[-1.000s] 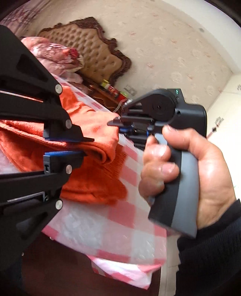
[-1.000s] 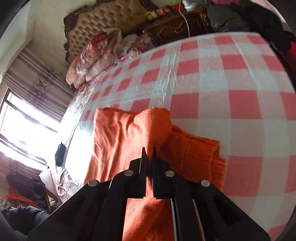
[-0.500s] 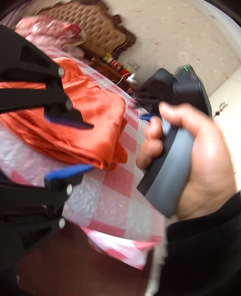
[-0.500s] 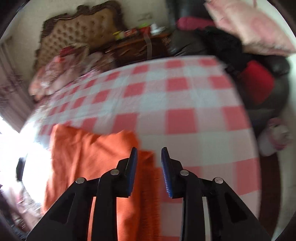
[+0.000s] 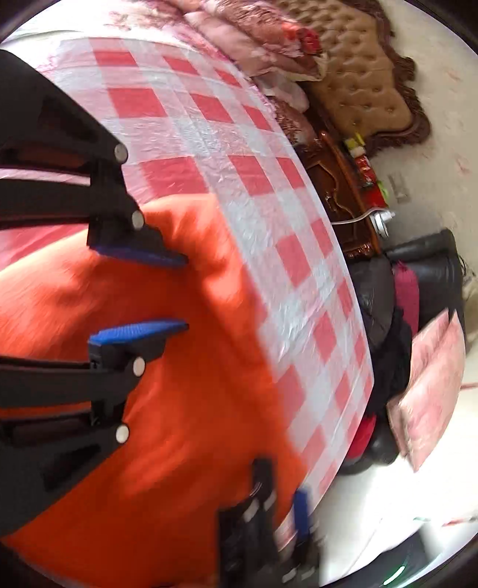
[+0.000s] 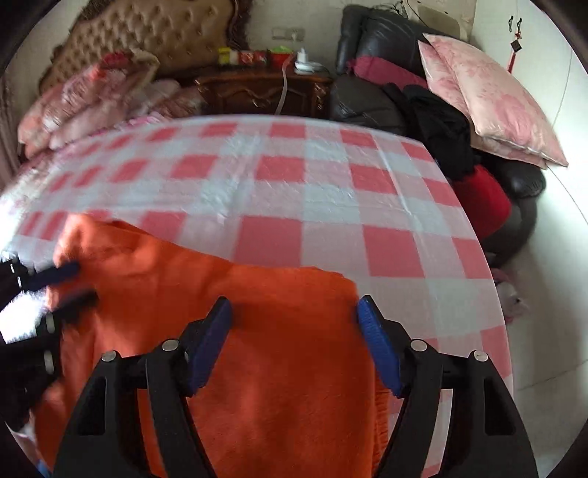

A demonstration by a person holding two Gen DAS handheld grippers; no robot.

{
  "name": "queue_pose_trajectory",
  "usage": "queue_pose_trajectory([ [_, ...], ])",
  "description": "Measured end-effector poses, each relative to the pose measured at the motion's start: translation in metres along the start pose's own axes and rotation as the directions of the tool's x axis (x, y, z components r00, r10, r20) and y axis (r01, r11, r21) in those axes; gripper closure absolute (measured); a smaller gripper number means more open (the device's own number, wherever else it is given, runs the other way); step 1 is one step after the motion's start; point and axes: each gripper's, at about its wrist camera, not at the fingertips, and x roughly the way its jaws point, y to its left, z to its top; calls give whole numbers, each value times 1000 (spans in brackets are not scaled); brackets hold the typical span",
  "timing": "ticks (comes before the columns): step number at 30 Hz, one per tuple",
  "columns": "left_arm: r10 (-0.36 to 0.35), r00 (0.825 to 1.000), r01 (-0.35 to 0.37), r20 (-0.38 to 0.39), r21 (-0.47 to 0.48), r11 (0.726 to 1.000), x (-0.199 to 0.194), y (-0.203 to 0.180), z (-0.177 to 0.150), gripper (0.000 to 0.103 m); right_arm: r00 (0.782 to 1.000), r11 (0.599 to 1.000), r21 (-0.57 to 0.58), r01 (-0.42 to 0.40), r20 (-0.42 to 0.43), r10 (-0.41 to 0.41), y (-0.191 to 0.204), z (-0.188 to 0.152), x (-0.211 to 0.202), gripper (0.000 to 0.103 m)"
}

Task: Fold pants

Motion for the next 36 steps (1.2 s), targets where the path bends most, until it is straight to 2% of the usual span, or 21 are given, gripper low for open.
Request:
queue_pose_trajectory([
  [1,10,1000,-10,4,1,1000,3,4,5,83,1000,1000,23,-6,0,6,-4,-2,4,24],
  [3,25,1000,-25,17,10,1000,-3,2,3,81,1000,996,87,-26,-13,27,-12,-6,13,23],
  [5,69,995,-67,75,-20,998,-24,5,5,42,1000,996,87,-14,-3,15,-11,-7,9,22],
  [6,72,990,-67,120,-48,997,-27,15,4,40,1000,997,77,4,2,-4,-9,-6,4,22],
  [8,30,991,-20,131,-78,997,-47,11,-9,40,999,997,73,39,15,-41,-8,-7,-8,22],
  [10,-36,996,43,79,-92,995,-55,1,-23,40,998,997,68,25,62,-29,-6,-12,-31,22],
  [12,-108,994,105,-20,-132,986,-53,-12,-42,40,997,999,32,38,72,-40,1,-21,-40,19],
  [13,-113,989,99,-95,-145,985,-46,-17,-51,40,997,998,-6,59,57,-59,7,-26,-38,19],
  [14,-96,986,74,-139,-152,986,-39,-20,-60,38,995,995,-35,89,46,-87,11,-30,-34,19],
  [15,-86,989,65,-123,-167,984,-40,-19,-64,37,990,988,-65,142,30,-141,14,-35,-27,19],
  [16,-61,990,37,-126,-181,983,-44,-17,-64,33,988,985,-68,156,17,-155,13,-38,-24,20],
  [18,-28,992,4,-124,-189,982,-54,-16,-61,33,992,992,-13,127,13,-127,5,-41,-35,20],
  [19,-24,994,3,-109,-185,983,-64,-18,-59,31,994,994,12,106,40,-106,3,-43,-51,18],
  [21,-39,993,14,-115,-203,979,-71,-23,-60,22,993,997,26,67,100,-70,8,-53,-83,17],
  [22,-54,989,22,-135,-224,974,-73,-26,-64,19,993,998,19,65,95,-66,14,-60,-90,17],
  [25,-9,977,-37,-214,-208,978,-73,-37,-73,16,996,996,-10,87,26,-87,33,-87,-92,17],
  [27,1,976,-57,-219,-247,967,-74,-33,-79,10,993,994,6,110,-48,-110,35,-104,-79,17],
  [28,37,974,-92,-225,-243,966,-76,-33,-78,7,991,993,9,118,-58,-117,35,-109,-75,16],
  [31,127,972,-172,-200,-231,958,-89,-35,-80,7,987,987,-17,161,-26,-161,39,-114,-86,16],
  [33,174,971,-210,-167,-232,950,-102,-35,-80,3,988,988,12,156,-1,-156,36,-116,-100,16],
  [36,184,975,-209,-123,-244,947,-122,-38,-81,2,986,985,33,168,17,-168,34,-122,-119,16],
])
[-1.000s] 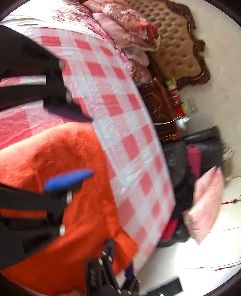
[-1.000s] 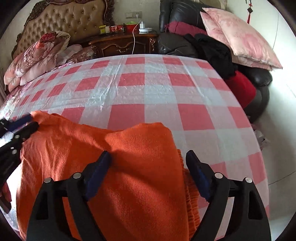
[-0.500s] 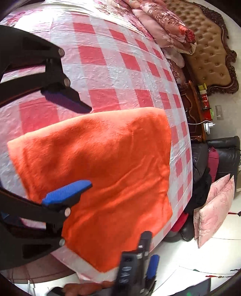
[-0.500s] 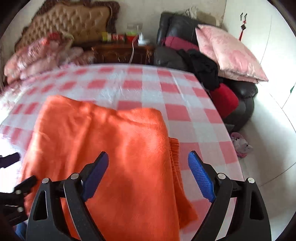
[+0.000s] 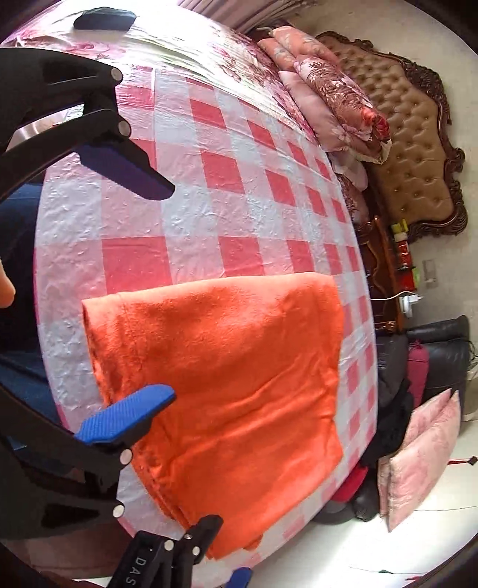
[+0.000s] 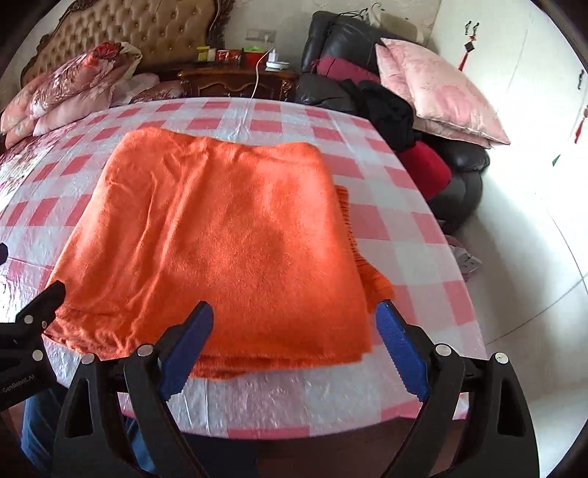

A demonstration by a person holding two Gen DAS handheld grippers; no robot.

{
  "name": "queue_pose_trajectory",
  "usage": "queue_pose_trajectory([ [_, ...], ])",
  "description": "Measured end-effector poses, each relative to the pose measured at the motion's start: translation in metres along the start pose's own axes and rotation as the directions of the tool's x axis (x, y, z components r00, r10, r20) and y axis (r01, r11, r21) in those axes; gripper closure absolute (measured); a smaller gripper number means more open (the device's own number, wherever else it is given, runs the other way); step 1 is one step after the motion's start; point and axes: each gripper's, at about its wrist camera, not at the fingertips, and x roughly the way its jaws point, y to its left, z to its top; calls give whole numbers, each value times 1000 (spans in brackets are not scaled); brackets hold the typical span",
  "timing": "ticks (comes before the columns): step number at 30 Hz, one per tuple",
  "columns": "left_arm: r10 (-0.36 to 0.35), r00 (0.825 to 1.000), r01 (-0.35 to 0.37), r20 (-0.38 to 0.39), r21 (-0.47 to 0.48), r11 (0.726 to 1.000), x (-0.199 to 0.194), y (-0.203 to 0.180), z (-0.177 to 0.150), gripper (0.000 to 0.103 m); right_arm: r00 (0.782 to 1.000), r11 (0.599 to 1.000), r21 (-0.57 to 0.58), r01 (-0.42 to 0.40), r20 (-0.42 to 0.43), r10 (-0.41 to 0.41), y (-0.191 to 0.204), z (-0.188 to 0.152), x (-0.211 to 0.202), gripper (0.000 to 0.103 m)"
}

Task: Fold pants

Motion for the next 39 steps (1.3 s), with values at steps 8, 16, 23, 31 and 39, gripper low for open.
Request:
queue_pose_trajectory([
  [8,-17,997,22,72,-59,998,-63,6,-7,2,997,999,31,7,76,-9,-7,-17,-59,16],
  [16,-91,990,102,105,-102,990,-107,8,-12,2,991,998,56,15,132,-23,-16,-27,-109,16],
  [23,-90,985,108,150,-116,987,-120,7,-7,2,988,998,62,25,150,-35,-21,-24,-121,16],
  [31,-98,985,114,140,-109,988,-120,6,-10,2,989,998,66,22,142,-31,-23,-24,-119,16],
  [39,-108,985,123,135,-107,987,-120,6,-10,2,990,998,68,19,141,-29,-23,-25,-116,16],
])
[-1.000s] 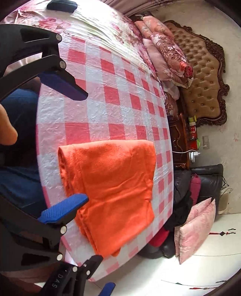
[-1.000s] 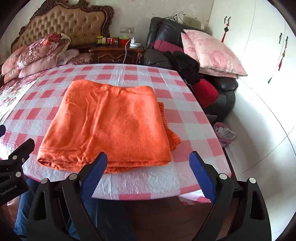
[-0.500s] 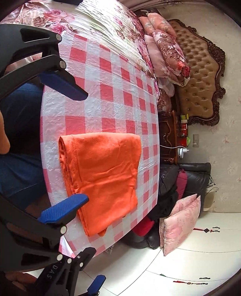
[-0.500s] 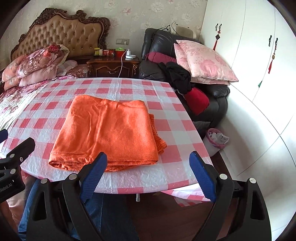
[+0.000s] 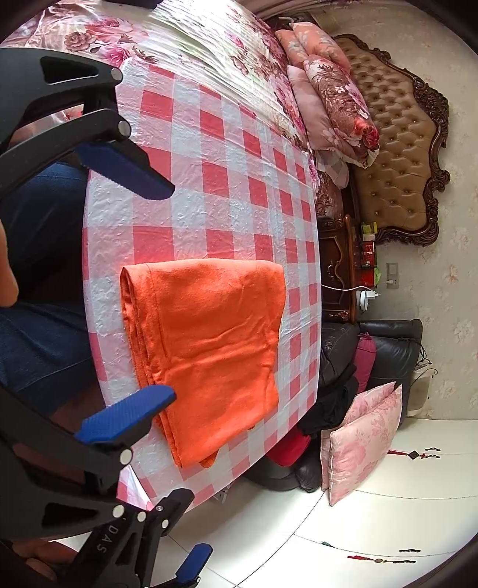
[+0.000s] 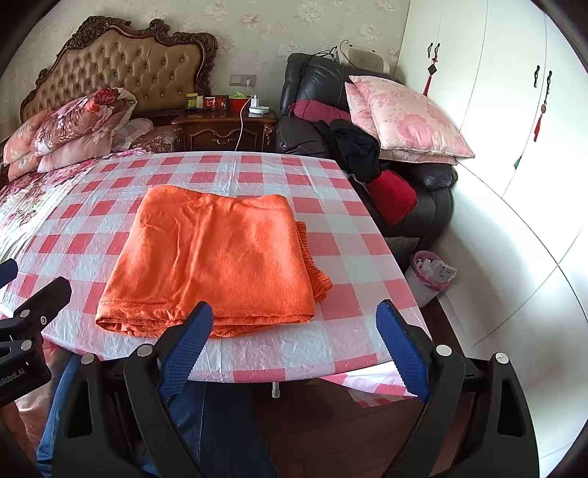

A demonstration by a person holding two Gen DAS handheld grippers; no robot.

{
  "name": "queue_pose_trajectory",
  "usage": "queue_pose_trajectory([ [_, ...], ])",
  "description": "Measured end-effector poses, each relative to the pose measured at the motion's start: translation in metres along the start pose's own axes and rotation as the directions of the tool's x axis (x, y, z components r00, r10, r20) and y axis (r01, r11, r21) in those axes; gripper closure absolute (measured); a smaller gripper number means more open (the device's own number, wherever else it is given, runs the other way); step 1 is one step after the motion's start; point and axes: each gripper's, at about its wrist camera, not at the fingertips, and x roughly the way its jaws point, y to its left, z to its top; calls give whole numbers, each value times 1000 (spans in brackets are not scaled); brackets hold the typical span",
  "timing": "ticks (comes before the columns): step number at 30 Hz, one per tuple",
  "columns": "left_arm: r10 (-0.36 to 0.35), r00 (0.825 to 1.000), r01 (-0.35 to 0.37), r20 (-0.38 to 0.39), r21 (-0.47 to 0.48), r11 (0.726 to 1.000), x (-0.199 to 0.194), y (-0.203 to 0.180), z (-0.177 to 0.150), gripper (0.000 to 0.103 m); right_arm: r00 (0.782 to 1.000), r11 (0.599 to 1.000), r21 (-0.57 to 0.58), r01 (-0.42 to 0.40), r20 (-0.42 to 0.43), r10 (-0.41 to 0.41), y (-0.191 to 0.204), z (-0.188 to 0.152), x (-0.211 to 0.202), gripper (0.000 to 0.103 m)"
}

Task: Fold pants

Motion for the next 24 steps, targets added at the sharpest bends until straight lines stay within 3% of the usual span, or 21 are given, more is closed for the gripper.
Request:
queue_pose_trajectory([
  [11,-43,999,43,-13,5,999,3,-3,-2,2,1000,1000,1,-1,-2,1,0,-1,1,16],
  [18,-172,985,172,-29,20,985,11,-10,-2,2,1000,1000,13,0,-11,0,-2,-4,5,15],
  [22,-209,978,209,22,-27,978,6,13,4,2,999,998,54,10,-31,-9,-12,-7,13,15],
  [24,-171,984,175,50,-88,981,4,49,6,2,999,997,80,10,-45,-6,-17,-8,19,15],
])
